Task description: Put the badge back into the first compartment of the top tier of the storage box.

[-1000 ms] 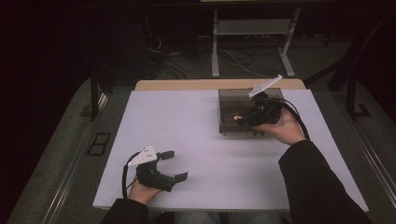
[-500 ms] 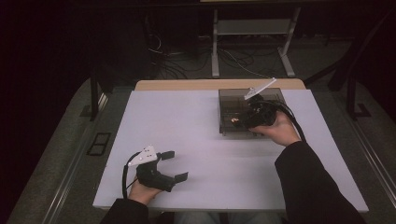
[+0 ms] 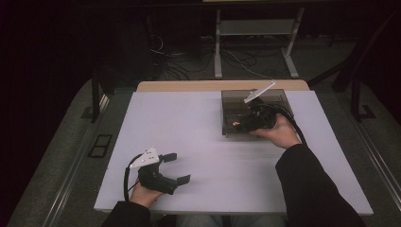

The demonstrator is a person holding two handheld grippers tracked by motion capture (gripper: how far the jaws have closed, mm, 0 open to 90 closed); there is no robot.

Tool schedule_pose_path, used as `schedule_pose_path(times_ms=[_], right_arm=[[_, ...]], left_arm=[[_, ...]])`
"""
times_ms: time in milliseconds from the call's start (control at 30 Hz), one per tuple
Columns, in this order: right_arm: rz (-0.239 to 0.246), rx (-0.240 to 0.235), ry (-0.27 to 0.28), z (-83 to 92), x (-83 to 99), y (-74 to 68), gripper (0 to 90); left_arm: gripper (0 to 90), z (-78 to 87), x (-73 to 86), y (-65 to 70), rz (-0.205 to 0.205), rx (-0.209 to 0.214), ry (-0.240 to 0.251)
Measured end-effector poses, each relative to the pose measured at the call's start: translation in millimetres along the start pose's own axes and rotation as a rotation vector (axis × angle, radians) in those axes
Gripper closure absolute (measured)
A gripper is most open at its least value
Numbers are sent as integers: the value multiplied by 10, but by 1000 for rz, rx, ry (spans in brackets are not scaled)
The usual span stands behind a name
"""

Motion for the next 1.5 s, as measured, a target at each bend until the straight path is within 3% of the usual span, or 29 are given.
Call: schedule_pose_path(times_ms=[233,433,533,700,833,967,1033,1500], right_arm=[[-14,-6,15,12,-1,19,512],[-28,-29,40,62,-9,8,463],[-34,-33,51,97,-7,0,400],[-38,-4,72,155,8,-30,198],[-60,13,89,212,45,-44,110],[-79,8,105,297,92,-64,101],[-89,16,101,326,130,-66,2],[-118,47,129,510,369,-135,2]], left_arm=[[0,0,1,1,1,0,-1],[0,3,-1,-2,-2,-2,1],[0,4,-1,-1,-2,-2,1],[0,7,-1,0,-1,-3,2],[0,6,-1,2,-2,-2,1],[0,3,0,4,-1,-3,0],[0,5,1,2,-1,-3,0],[0,11,2,-1,-1,-5,1]])
Point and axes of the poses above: each handheld gripper's, and its own axes: z roughly backward along the jaws, x roughly out of its underside, y roughly to its right, the point moved 5 cm from there along -z, roughly forward along the jaws, and after that the axes turned 1 degree about y, right-handed, at the moved point
